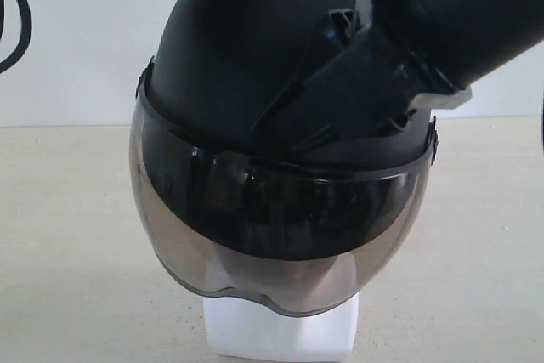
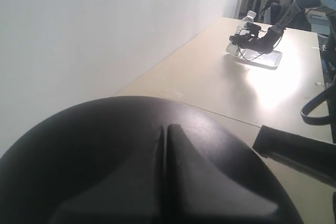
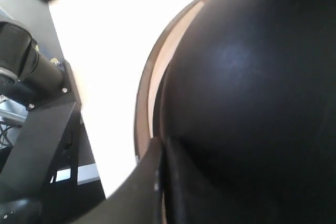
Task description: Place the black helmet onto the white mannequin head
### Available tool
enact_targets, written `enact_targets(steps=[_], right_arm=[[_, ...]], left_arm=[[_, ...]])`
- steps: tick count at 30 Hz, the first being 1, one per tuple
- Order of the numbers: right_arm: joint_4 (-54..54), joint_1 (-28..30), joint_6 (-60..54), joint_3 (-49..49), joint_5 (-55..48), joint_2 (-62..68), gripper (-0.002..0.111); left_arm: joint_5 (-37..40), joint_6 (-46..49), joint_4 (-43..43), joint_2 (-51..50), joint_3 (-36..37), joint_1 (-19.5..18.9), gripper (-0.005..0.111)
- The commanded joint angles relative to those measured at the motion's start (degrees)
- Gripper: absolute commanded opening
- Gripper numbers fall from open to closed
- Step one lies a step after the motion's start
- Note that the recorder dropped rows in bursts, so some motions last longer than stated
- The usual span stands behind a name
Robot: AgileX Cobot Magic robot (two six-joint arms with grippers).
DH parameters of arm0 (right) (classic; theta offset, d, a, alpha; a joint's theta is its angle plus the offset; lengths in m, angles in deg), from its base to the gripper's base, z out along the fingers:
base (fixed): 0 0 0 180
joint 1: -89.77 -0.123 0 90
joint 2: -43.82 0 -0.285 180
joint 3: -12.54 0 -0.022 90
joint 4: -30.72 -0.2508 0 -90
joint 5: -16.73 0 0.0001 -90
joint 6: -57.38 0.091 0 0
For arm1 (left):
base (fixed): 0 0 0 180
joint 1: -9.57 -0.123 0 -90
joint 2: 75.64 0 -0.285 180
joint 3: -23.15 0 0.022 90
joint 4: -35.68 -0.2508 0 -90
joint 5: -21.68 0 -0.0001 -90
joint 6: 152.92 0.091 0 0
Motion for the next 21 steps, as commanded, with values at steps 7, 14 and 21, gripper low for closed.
enact_targets(steps=[7,14,21], right_arm=[[2.9,0.0,0.1,-1.3,-1.4,0.9,0.000],[2.9,0.0,0.1,-1.3,-2.6,1.0,0.000],[2.9,0.0,-0.1,-1.0,-2.1,0.7,0.000]], left_arm=[[1.0,-1.1,-1.4,-0.4,0.2,0.2,0.004],[1.3,-1.1,-1.4,-0.4,0.2,0.2,0.004],[1.5,-1.5,-1.4,-0.4,0.2,0.2,0.004]])
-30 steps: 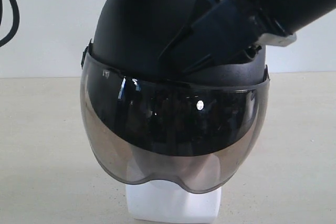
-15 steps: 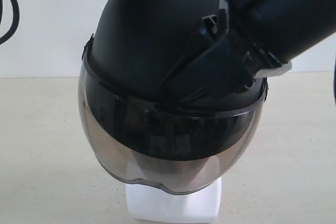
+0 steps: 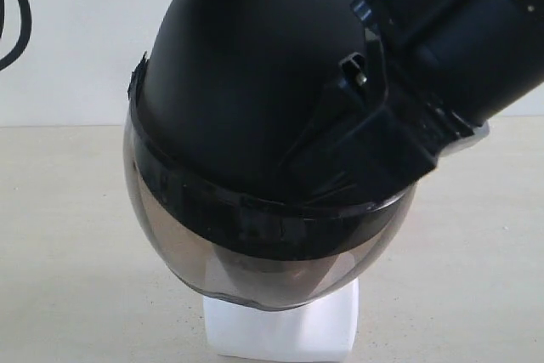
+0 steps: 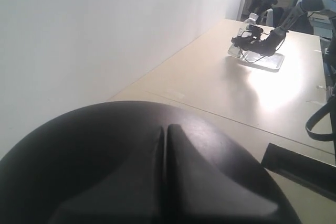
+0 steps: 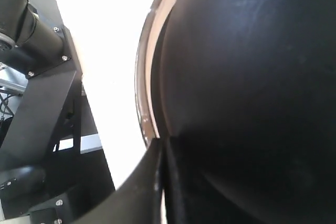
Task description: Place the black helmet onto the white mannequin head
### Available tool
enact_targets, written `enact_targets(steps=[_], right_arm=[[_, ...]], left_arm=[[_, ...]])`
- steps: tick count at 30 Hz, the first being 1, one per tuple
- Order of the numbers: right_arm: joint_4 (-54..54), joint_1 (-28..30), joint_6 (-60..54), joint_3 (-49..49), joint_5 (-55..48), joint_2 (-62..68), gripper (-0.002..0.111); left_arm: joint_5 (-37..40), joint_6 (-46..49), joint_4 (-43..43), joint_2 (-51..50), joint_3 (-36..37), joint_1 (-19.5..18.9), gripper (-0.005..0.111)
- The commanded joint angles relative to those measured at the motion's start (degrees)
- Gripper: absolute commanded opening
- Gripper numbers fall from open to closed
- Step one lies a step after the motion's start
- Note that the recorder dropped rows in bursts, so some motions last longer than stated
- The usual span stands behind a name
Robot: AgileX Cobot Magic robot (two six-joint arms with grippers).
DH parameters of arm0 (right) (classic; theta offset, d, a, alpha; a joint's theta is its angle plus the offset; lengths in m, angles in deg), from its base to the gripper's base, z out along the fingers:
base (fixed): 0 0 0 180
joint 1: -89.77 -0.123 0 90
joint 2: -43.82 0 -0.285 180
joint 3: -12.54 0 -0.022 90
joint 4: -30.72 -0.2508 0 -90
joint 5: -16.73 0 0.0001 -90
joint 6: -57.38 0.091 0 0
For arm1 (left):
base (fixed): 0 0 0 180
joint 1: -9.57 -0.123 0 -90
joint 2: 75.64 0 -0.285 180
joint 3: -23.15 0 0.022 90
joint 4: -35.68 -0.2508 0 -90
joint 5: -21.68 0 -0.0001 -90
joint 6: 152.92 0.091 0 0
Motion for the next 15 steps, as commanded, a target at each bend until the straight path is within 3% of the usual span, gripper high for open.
enact_targets(steps=[1,4,7,10,15], right_arm=[[2.9,0.2,-0.2,1.0,2.2,-0.9,0.000],[11.2,0.2,6.9,1.9,8.3,-5.7,0.000],[36.7,0.2,27.9,1.9,10.3,-11.7,0.000],[58.8,0.2,48.7,1.9,5.2,-15.9,0.000],[62.5,0.2,51.9,-6.7,8.6,-17.5,0.000]], left_arm=[[1.7,-0.7,-1.4,-0.3,0.2,0.2,0.004],[3.0,-0.7,-1.4,1.2,0.2,0.2,0.004],[4.0,-0.7,-1.4,4.1,0.2,-0.7,0.004],[3.6,-4.5,-1.4,6.1,1.2,-6.2,0.004],[-0.1,-4.6,-1.4,7.8,8.8,-13.4,0.004]])
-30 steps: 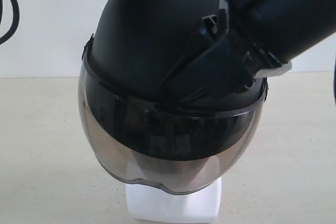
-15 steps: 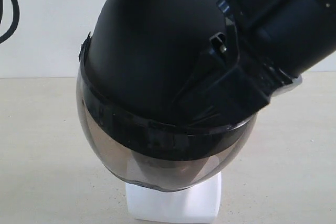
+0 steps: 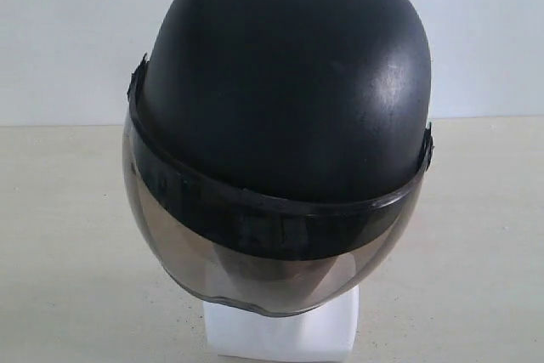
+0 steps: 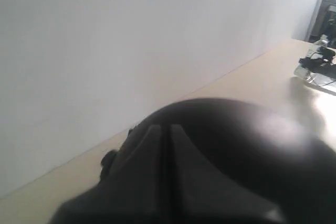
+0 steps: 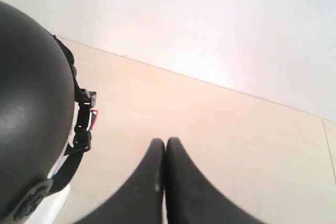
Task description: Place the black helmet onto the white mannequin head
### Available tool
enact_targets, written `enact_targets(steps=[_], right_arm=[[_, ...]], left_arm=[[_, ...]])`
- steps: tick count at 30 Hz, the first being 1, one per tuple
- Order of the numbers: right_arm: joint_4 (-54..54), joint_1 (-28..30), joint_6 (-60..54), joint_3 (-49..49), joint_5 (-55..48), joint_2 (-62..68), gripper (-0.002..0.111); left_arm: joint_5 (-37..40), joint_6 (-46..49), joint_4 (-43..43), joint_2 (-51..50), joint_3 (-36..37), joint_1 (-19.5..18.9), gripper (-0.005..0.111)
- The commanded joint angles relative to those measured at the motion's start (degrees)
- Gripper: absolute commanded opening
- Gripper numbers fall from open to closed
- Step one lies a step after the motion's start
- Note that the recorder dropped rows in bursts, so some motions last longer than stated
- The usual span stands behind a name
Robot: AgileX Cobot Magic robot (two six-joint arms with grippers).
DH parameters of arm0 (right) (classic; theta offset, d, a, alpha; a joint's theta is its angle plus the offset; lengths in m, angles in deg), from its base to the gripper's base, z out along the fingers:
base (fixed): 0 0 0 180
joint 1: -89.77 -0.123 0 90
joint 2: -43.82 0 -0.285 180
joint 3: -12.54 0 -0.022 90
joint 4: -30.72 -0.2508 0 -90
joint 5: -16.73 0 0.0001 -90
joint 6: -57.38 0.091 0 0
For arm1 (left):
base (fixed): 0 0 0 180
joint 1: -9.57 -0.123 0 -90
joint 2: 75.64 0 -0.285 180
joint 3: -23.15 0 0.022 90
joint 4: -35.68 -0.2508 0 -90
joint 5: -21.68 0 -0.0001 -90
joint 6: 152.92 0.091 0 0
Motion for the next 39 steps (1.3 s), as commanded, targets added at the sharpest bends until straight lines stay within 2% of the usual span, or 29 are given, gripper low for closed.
enact_targets(steps=[1,7,13,21,31,35,39], right_arm=[[1.5,0.5,2.8,-7.4,5.2,0.2,0.000],[2.0,5.6,7.7,-13.7,15.2,0.2,0.000],[-1.7,10.2,5.9,-14.6,17.7,2.2,0.000],[-4.8,10.2,2.6,-14.6,21.8,8.2,0.000],[-6.6,10.2,0.0,-12.0,24.4,9.1,0.000],[-11.5,10.2,-2.9,-10.7,25.8,9.1,0.000],[-19.0,10.2,-9.0,-10.7,26.9,9.2,0.000]], left_arm=[[-3.2,-0.9,-0.1,0.7,5.0,-3.2,0.004],[-3.4,0.3,-0.1,0.7,8.7,-4.0,0.004],[-4.1,0.3,-0.1,0.7,9.4,-4.0,0.004],[-5.0,0.3,-0.1,0.7,11.8,-4.0,0.004],[-5.8,0.0,-0.1,2.4,15.6,-4.0,0.004],[-1.9,0.0,-0.1,5.8,15.6,-4.0,0.004],[-1.6,-0.3,-0.1,6.7,15.6,-4.0,0.004]])
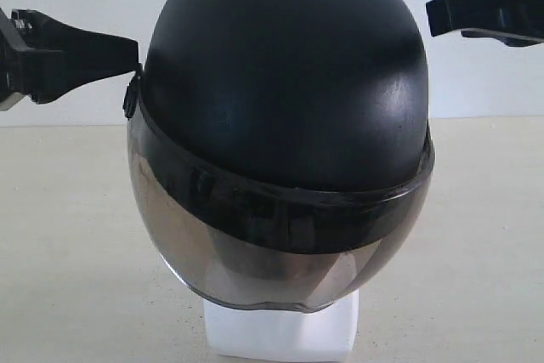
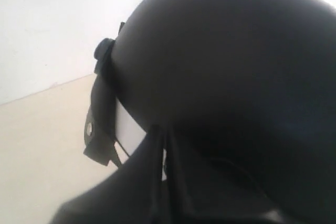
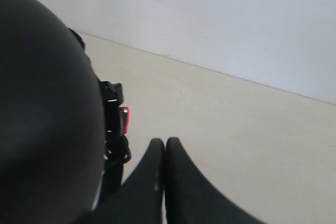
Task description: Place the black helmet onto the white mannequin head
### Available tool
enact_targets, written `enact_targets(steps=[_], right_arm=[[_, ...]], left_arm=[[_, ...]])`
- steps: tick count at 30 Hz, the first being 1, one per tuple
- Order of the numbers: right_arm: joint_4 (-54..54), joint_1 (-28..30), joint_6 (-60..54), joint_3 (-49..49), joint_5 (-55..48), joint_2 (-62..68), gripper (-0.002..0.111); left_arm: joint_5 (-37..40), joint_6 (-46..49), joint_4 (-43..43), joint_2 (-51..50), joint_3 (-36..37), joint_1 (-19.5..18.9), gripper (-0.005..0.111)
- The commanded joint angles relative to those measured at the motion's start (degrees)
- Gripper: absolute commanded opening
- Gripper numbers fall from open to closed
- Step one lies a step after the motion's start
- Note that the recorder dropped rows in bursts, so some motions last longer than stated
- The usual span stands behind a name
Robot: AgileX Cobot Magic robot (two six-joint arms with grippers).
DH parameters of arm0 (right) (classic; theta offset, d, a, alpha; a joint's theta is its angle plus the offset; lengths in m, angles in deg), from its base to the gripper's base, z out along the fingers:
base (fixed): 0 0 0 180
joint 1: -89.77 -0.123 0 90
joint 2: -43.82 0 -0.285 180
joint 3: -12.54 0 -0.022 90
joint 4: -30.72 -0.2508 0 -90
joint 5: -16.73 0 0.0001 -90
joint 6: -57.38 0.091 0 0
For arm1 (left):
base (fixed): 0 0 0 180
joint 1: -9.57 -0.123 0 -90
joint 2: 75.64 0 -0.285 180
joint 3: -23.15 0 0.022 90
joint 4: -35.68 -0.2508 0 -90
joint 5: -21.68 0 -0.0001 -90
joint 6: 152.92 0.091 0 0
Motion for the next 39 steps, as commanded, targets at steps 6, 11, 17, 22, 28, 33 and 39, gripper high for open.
enact_targets(steps=[6,11,17,22,28,33,39], right_arm=[[-9.5,0.2,-7.7,0.4,1.2,0.1,0.000],[-22.7,0.2,-19.1,0.4,1.4,0.1,0.000],[-31.4,0.2,-26.9,0.4,1.5,0.1,0.000],[-35.8,0.2,-31.1,0.6,1.8,0.1,0.000],[-38.9,0.2,-33.7,2.8,0.2,0.1,0.000],[-36.2,0.2,-32.6,2.8,0.1,0.0,0.000],[-15.0,0.2,-15.5,2.8,0.1,-5.8,0.000]], left_arm=[[0.4,-1.0,-0.2,0.8,0.5,0.2,0.004],[-0.3,-1.2,-0.2,0.8,0.5,0.2,0.004],[-0.4,-1.2,-0.2,0.8,1.9,0.2,0.004],[1.8,-1.1,-0.2,0.8,4.5,0.2,0.004],[4.7,-0.6,-0.2,0.8,5.7,0.2,0.004],[4.8,-0.6,-0.2,0.8,5.2,0.2,0.004],[7.2,-0.7,-0.2,6.7,1.5,0.2,0.004]])
